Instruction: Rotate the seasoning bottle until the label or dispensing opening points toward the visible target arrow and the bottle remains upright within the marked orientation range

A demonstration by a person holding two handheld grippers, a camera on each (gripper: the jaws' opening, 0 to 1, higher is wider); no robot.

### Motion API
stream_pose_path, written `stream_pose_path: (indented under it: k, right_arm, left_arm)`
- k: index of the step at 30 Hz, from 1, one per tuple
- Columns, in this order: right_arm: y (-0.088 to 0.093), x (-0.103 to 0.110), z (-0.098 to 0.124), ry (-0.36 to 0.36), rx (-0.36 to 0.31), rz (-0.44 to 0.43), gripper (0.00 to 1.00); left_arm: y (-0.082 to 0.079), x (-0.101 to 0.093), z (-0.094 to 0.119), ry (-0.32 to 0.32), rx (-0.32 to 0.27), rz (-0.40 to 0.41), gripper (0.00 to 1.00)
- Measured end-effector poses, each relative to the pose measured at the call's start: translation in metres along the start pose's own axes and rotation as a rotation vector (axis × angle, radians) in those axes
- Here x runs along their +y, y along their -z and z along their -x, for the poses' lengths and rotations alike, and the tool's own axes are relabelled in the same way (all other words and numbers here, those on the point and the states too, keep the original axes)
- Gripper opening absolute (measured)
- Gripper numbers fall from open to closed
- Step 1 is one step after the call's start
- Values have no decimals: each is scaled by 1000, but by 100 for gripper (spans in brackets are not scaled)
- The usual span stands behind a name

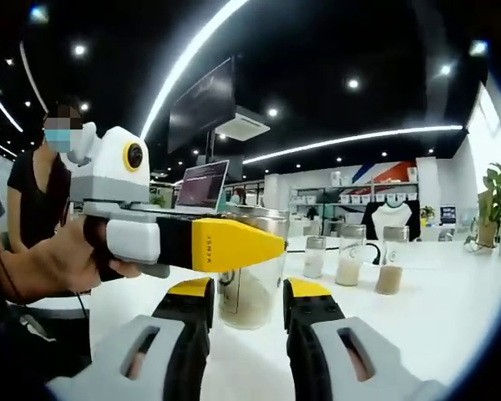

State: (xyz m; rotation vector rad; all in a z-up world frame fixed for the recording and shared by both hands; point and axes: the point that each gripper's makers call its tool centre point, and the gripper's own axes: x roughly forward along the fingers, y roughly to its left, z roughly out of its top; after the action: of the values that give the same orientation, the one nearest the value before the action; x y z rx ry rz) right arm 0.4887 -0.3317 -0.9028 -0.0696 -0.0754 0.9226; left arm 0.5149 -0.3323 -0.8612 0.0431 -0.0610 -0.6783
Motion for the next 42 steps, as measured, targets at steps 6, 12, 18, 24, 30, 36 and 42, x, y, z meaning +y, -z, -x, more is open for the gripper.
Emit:
stream_pose_path:
  k: [6,12,18,24,30,36,42]
  right_arm:
    - [5,-20,12,20,37,15,38]
    - [-1,-31,15,67,2,-54,51]
    - [-2,-28,11,66,-2,-29,69]
    - [0,-39,11,123,10,-42,92]
    - [9,-52,14,164,58,-79,100]
    - [8,-56,18,174,65,-57,100]
    - [12,-58,19,179,75,-41,100]
  left_arm:
    - [14,44,-2,-65,23,22,35]
    - [33,78,-1,-109,50,39,35]
    - [43,100,2,-101,56,77,35]
    - [48,121,3,-99,63,93,35]
    - [57,136,5,-126,92,73,35]
    - [63,144,6,-101,94,85,35]
    - [66,149,2,-83,100,90,35]
